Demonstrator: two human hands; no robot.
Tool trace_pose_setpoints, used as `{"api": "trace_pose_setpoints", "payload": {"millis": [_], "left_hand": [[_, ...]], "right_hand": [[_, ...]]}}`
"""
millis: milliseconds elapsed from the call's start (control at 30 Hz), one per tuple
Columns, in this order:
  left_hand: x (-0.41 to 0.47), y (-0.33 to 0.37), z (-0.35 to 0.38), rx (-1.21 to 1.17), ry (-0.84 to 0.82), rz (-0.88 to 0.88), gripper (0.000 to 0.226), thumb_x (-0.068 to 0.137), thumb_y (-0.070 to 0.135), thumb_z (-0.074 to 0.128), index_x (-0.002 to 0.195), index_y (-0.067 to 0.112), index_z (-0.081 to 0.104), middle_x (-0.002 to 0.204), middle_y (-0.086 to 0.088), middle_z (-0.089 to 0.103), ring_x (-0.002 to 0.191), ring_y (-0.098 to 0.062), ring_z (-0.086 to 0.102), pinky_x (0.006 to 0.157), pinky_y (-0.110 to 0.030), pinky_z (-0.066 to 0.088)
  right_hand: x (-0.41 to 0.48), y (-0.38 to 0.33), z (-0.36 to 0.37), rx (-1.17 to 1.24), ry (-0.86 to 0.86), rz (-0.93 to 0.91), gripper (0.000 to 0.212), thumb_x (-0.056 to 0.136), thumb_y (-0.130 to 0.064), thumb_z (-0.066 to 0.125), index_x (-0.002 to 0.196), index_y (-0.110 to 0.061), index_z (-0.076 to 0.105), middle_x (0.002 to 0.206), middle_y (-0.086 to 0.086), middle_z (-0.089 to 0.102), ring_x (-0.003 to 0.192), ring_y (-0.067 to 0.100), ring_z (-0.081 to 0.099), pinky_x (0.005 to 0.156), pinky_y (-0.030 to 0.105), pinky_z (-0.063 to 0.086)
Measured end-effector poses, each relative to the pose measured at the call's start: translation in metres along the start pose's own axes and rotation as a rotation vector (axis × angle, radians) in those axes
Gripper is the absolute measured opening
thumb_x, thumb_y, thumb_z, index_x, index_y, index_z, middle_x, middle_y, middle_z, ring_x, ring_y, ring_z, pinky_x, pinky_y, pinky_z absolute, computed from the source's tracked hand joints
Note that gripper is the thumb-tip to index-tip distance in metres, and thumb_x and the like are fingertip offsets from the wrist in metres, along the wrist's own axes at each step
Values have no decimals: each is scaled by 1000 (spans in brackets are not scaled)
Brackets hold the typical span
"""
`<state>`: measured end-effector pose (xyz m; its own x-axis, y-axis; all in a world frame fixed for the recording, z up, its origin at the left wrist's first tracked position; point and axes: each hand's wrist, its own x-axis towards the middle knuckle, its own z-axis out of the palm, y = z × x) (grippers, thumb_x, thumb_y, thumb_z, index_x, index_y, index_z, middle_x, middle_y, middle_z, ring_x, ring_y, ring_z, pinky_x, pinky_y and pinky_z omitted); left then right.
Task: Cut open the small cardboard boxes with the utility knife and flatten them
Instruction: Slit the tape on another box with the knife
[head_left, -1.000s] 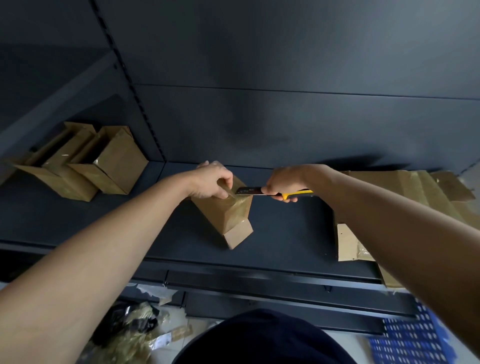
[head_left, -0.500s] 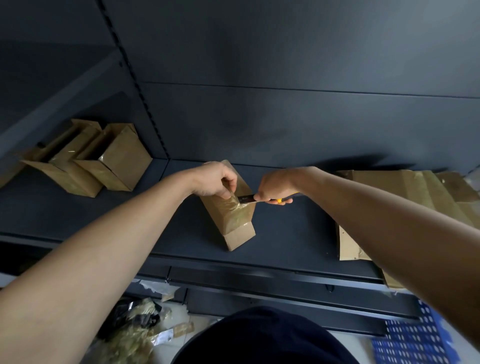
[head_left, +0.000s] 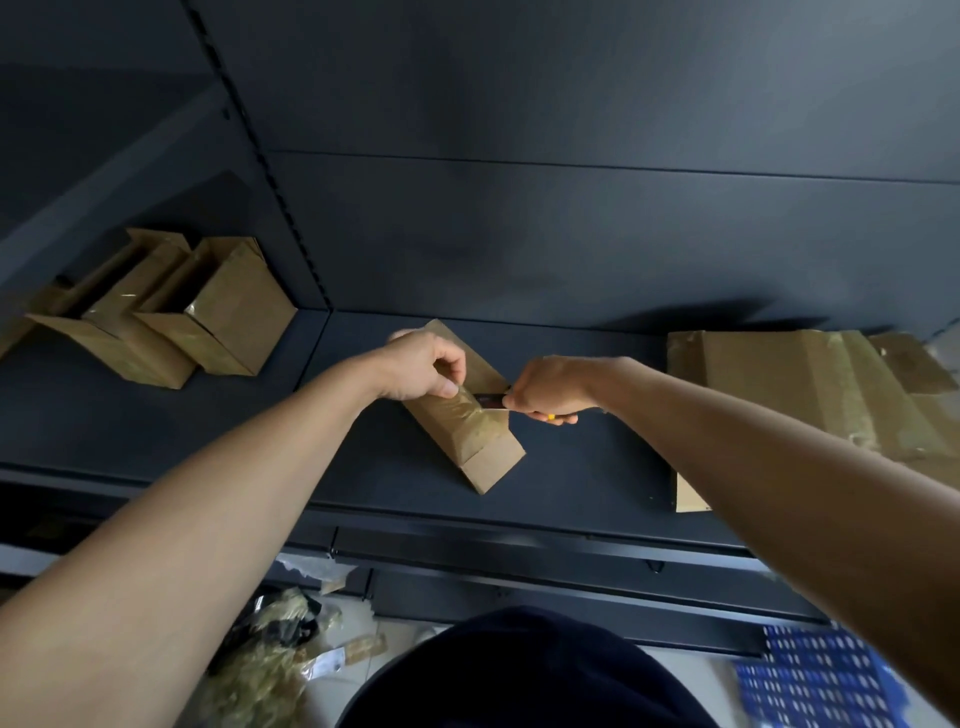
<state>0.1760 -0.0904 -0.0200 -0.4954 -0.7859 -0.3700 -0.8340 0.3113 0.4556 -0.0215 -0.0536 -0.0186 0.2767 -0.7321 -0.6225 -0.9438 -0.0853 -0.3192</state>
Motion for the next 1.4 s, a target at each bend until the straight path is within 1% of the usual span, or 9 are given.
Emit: {"api": "trace_pose_setpoints", "payload": {"millis": [300,400,500,633,867,1000,1100,1233,1400], "left_hand": [[6,1,0,-86,70,-80,19,83,22,70,70,33,60,99,10,57,112,-22,48,98,-41,38],[9,6,4,-110,179,-112,17,82,24,69,70,32,61,106,6,55,111,-22,43,84,-29,33],[11,10,9,-108,184,-89,18,81,22,69,68,31,60,103,8,56,114,-22,40,83,-26,28],[13,2,4,-111,244,-165,19,83,25,67,69,32,57,110,5,57,114,-26,43,87,-28,28],[15,-5,-2,-102,218,-156,15,82,34,68,69,36,60,111,3,57,114,-26,44,92,-32,30],[11,-9,-10,-185,207,-83,19,88,42,58,71,35,64,102,6,63,107,-21,53,98,-44,41],[14,-4,-8,-127,277,-43,20,93,28,53,77,37,59,97,10,60,98,-18,55,91,-41,43],[16,0,-5,-136,364,-52,22,97,25,39,87,30,57,86,6,59,84,-19,57,76,-38,46],[17,-5,-5,-106,439,-48,9,98,22,39,99,26,47,82,2,57,67,-15,55,52,-32,42]], "right_hand": [[0,2,-22,64,-83,54,45,98,-33,38,58,-12,45,37,0,49,39,17,45,73,34,41],[4,4,-15,-20,97,93,45,96,-40,37,64,-12,51,45,1,56,48,19,53,67,33,46],[8,8,-3,-46,179,84,46,94,-48,36,71,-13,54,59,4,59,55,20,58,59,30,46],[4,21,-5,103,4,42,41,93,-34,40,60,-12,49,47,2,54,38,16,48,63,30,44],[10,26,-4,241,93,88,44,95,-35,41,60,-11,51,53,5,57,43,20,55,64,33,49],[4,42,-4,452,131,132,45,99,-37,38,69,-7,53,57,12,64,48,23,64,47,25,50],[6,42,0,492,237,113,44,100,-38,35,73,-8,53,56,11,62,43,21,60,44,24,47],[9,36,1,543,301,109,53,98,-47,31,71,-10,58,59,9,57,42,18,54,48,26,46],[4,26,3,294,284,115,46,101,-33,24,93,-12,64,81,12,58,70,27,60,71,34,50]]}}
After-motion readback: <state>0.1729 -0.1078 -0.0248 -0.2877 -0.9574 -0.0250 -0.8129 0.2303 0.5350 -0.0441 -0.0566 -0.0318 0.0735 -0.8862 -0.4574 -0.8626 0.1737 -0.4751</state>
